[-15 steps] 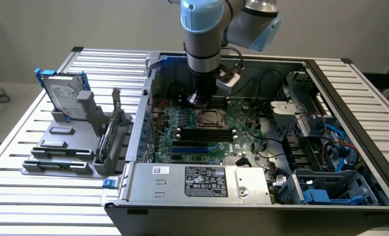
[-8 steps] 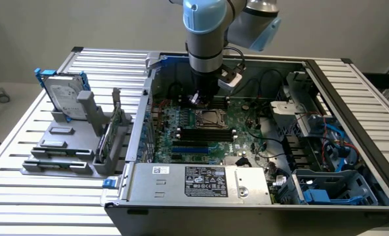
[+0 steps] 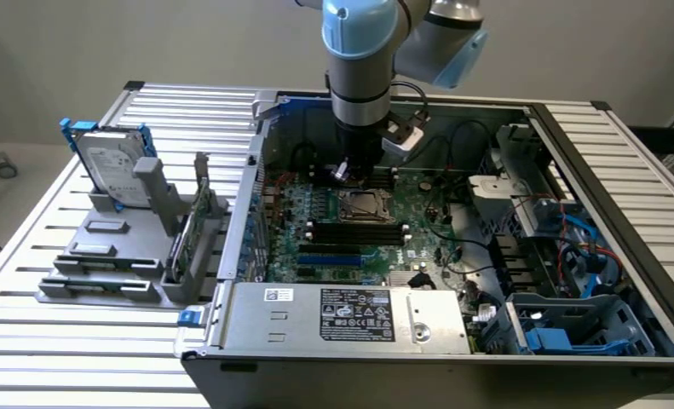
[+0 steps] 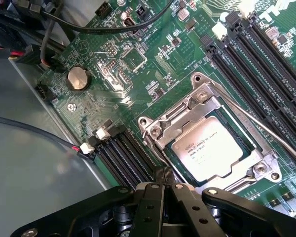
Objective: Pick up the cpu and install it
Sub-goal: 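Close the cpu cover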
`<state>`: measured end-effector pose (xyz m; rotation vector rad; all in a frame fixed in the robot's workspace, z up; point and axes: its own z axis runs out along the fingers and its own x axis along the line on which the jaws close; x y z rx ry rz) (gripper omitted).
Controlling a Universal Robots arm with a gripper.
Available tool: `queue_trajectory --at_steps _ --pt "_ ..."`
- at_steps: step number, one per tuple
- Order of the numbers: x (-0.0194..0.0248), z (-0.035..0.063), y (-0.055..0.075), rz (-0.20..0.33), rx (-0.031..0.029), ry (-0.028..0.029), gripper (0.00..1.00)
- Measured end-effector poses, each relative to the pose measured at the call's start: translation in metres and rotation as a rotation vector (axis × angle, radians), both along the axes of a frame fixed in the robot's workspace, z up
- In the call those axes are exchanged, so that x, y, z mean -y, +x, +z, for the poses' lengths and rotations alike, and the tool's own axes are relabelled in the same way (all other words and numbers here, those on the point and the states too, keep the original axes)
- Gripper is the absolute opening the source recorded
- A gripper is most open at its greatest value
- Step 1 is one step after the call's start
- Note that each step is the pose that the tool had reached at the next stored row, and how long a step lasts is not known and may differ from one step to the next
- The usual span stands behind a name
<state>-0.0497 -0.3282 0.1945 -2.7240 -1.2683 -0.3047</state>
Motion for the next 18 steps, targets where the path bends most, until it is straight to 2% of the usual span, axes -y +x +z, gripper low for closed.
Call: queue_trajectory --at_steps 18 --pt "0.0000 0.0000 0.011 0.000 -0.0001 -0.0001 0.11"
